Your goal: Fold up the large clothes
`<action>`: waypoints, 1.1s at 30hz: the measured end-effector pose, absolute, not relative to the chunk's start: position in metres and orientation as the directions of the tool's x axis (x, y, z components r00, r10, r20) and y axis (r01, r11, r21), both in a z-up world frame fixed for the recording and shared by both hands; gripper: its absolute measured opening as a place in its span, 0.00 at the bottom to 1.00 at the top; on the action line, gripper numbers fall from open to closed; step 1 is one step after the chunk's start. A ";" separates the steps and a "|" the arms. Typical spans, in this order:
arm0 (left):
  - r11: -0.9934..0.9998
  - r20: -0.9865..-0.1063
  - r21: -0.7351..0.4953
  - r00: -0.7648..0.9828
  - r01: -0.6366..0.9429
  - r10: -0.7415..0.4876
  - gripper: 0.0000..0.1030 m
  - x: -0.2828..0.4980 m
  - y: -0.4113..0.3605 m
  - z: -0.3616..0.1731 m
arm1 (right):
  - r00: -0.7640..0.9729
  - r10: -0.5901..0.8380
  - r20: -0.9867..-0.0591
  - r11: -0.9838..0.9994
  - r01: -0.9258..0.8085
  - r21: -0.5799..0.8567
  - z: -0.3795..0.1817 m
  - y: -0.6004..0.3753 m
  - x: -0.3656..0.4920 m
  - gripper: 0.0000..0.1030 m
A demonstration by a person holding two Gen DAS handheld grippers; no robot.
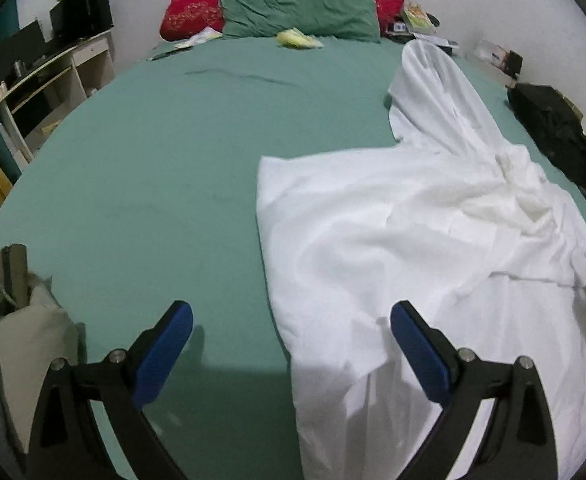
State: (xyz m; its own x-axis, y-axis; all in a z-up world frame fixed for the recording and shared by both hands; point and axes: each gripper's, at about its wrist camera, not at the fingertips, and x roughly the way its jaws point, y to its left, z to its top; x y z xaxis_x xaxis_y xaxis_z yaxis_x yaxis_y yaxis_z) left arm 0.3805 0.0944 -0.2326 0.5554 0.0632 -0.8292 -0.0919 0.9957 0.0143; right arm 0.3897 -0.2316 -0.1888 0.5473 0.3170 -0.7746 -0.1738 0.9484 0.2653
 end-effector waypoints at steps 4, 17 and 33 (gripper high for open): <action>0.992 -0.836 -0.024 0.547 -0.124 0.048 0.96 0.379 0.100 -0.236 | 0.549 0.393 -0.738 0.916 -0.301 0.265 -0.189 -0.194 0.429 0.70; 0.992 -0.867 0.002 0.494 -0.129 0.066 0.96 0.381 0.109 -0.258 | 0.556 0.367 -0.746 0.923 -0.315 0.219 -0.211 -0.160 0.511 0.02; 0.993 -0.845 0.017 0.529 -0.120 0.078 0.96 0.379 0.097 -0.246 | 0.564 0.165 -0.809 0.971 0.051 0.233 -0.190 -0.321 0.423 0.08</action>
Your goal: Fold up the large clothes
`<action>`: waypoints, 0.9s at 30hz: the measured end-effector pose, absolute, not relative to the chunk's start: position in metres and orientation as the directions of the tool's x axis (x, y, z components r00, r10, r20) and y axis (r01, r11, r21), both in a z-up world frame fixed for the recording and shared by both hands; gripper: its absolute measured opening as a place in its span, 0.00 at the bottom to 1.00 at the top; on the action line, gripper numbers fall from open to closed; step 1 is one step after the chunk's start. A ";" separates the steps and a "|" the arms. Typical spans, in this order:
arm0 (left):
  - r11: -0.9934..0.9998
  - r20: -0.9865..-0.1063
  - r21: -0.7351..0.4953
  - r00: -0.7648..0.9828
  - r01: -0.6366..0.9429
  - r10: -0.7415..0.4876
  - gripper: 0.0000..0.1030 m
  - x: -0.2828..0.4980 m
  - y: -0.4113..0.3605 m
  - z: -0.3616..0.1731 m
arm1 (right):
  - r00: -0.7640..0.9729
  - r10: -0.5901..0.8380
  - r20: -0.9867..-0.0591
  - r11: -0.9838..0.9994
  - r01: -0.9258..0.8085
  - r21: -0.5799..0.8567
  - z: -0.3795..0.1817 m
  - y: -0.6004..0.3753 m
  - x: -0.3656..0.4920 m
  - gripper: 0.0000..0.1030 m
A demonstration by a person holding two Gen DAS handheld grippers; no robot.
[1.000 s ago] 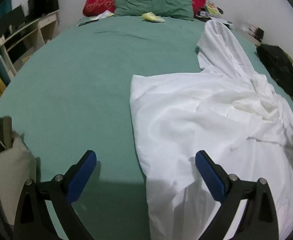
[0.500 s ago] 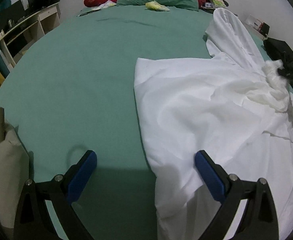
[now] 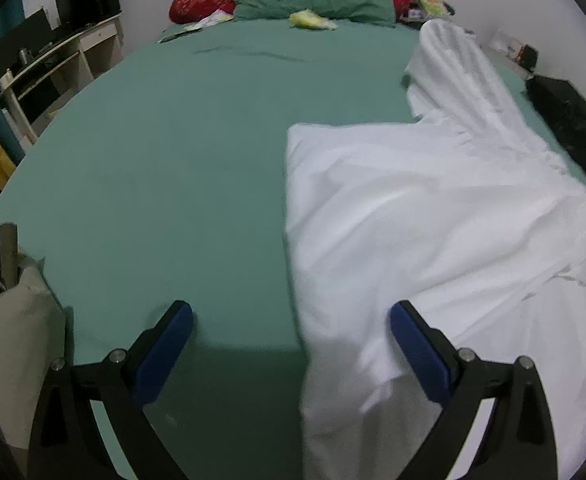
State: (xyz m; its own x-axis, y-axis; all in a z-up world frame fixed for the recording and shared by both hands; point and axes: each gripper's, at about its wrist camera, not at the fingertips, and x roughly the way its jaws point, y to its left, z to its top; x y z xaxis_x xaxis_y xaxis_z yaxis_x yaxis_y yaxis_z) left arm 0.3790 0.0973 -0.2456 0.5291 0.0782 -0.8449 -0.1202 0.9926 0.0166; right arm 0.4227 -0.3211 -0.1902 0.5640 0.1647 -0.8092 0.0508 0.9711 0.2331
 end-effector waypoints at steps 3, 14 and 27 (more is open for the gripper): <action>0.995 -0.804 0.027 0.589 -0.101 0.081 0.96 0.376 0.093 -0.229 | 0.564 0.208 -0.799 0.965 0.016 0.263 -0.204 -0.318 0.417 0.38; 0.990 -0.769 0.012 0.632 -0.139 0.098 0.96 0.385 0.109 -0.221 | 0.606 0.281 -0.744 0.958 -0.218 0.185 -0.189 -0.240 0.476 0.72; 0.974 -0.804 -0.041 0.586 -0.224 0.101 0.96 0.394 0.141 -0.232 | 0.649 0.293 -0.702 0.795 -0.574 -0.198 -0.196 -0.065 0.621 0.72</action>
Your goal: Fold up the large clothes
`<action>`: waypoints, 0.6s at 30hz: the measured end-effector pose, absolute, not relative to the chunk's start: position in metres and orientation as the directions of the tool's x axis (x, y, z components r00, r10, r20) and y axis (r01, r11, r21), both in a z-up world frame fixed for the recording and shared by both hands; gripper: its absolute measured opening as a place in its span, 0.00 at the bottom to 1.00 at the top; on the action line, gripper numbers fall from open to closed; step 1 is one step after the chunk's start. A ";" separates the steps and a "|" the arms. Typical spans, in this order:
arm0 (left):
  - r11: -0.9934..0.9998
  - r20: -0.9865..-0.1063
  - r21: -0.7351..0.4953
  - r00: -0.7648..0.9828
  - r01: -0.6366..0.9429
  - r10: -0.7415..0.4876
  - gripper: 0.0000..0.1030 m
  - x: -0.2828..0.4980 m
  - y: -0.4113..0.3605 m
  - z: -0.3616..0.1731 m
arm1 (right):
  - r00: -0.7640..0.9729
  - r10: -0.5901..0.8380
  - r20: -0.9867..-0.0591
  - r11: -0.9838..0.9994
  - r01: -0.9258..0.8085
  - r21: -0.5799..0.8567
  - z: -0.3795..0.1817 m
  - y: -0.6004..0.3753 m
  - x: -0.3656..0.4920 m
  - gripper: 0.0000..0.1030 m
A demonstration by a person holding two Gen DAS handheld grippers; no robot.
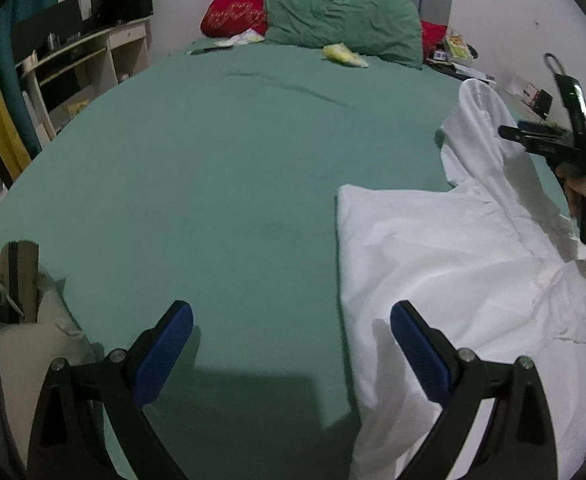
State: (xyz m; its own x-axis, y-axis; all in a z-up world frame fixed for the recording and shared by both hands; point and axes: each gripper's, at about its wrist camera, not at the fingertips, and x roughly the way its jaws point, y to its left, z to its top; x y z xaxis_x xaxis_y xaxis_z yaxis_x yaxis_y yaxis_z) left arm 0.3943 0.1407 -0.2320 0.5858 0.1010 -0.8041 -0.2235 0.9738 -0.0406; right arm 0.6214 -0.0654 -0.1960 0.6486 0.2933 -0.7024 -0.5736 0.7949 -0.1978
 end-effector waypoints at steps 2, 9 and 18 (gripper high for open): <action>0.974 -0.807 -0.051 0.583 -0.222 0.091 0.96 0.394 0.143 -0.233 | 0.623 0.289 -0.727 0.766 -0.606 -0.214 -0.204 -0.057 0.631 0.39; 0.979 -0.805 -0.055 0.589 -0.197 0.074 0.96 0.389 0.136 -0.230 | 0.709 0.264 -0.654 0.679 -0.618 -0.396 -0.183 -0.066 0.573 0.03; 0.985 -0.776 -0.065 0.629 -0.162 0.052 0.96 0.375 0.122 -0.210 | 0.745 0.265 -0.613 0.527 -0.644 -0.555 -0.165 -0.104 0.387 0.03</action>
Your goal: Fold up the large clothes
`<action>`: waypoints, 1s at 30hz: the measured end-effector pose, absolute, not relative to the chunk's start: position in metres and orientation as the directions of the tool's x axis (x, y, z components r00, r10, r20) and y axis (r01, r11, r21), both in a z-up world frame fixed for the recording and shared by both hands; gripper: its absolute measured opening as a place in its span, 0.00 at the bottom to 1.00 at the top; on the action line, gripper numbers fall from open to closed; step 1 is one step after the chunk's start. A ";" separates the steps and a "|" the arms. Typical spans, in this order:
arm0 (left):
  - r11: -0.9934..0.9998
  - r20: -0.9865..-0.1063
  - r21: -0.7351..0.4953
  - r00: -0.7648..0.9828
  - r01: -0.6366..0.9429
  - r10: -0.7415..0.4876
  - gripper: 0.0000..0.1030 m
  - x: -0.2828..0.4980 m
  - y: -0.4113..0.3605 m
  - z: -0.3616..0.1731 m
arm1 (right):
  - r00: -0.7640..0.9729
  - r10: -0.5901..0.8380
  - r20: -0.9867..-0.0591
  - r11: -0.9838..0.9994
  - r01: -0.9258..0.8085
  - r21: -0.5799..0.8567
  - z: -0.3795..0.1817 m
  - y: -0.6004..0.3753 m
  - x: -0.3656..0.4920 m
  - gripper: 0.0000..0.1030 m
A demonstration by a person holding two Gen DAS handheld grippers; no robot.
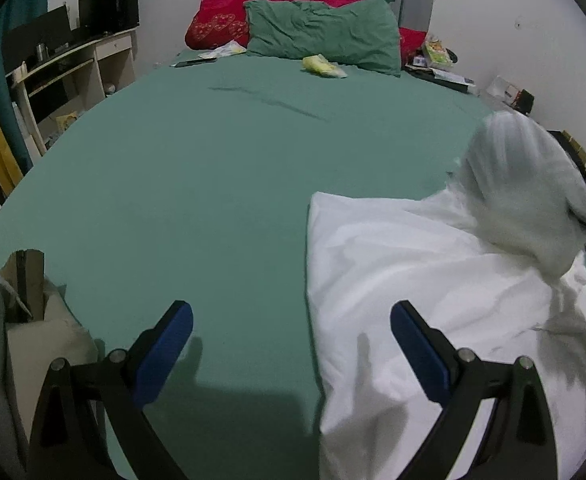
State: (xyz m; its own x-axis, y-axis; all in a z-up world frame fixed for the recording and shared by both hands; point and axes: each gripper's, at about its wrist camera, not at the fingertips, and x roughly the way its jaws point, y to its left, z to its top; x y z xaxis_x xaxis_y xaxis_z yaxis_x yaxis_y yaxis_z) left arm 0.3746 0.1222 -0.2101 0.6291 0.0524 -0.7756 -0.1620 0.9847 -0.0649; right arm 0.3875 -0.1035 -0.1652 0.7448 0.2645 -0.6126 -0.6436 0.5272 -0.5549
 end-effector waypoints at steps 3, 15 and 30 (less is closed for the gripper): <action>0.986 -0.772 -0.072 0.634 -0.151 0.041 0.96 0.368 0.117 -0.207 | 0.750 0.230 -0.621 0.522 -0.633 -0.571 -0.184 -0.123 0.339 0.05; 0.994 -0.767 -0.094 0.640 -0.053 -0.039 0.96 0.353 0.084 -0.201 | 0.652 0.107 -0.750 0.787 -0.517 -0.337 -0.179 -0.198 0.282 0.64; 0.966 -0.676 -0.173 0.690 0.193 -0.259 0.96 0.360 0.026 -0.185 | 0.640 0.316 -0.701 0.685 -0.665 -0.298 -0.188 -0.110 0.371 0.64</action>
